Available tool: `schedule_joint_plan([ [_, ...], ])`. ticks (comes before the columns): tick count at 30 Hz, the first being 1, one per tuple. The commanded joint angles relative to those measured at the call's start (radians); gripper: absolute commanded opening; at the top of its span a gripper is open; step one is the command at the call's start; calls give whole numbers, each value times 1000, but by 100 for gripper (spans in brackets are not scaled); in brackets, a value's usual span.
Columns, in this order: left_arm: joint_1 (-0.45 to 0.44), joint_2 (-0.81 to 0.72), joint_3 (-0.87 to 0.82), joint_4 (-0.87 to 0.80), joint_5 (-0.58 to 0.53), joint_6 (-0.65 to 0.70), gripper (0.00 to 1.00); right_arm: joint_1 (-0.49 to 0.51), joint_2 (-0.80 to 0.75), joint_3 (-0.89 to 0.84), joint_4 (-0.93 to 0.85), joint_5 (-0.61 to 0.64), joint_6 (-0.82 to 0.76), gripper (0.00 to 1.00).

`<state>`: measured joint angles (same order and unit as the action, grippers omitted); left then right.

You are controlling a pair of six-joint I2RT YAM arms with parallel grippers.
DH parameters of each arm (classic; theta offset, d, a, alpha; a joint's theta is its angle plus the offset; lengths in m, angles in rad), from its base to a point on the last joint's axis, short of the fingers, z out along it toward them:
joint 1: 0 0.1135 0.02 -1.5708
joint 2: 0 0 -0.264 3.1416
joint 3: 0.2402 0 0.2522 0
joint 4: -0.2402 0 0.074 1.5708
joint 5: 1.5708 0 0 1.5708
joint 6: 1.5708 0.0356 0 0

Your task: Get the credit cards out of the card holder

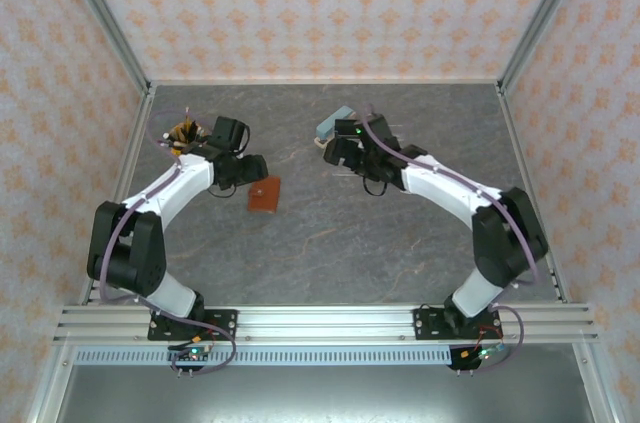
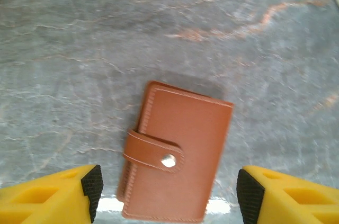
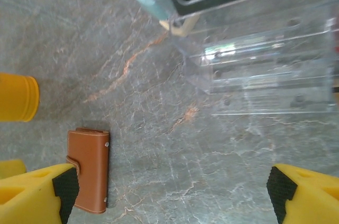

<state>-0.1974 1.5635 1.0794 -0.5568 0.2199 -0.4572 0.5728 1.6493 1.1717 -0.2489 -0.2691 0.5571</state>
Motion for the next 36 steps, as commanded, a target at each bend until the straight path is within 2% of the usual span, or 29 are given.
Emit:
schedule_joint_plan([
  [1, -2, 79, 48, 31, -4, -40, 71, 30, 57, 60, -43, 32, 7, 93],
  [5, -2, 193, 107, 43, -15, -51, 71, 49, 97, 83, -39, 19, 30, 92],
  [12, -9, 265, 126, 81, 62, -33, 71, 55, 101, 61, -37, 30, 40, 92],
  [19, -87, 309, 161, 62, 124, 7, 66, 55, 49, 14, -28, 74, 45, 89],
  [26, -204, 302, 131, 114, 252, 63, 61, 55, -47, -34, -79, 208, 16, 84],
  [30, -215, 271, 73, 146, 334, 81, 57, 55, -80, -63, -79, 238, -16, 81],
  [33, -212, 194, 50, 145, 315, 65, 58, 56, -65, -55, -77, 200, -70, 79],
  [36, -190, 108, 36, 120, 251, 22, 65, 70, -29, -15, -82, 141, -133, 76],
])
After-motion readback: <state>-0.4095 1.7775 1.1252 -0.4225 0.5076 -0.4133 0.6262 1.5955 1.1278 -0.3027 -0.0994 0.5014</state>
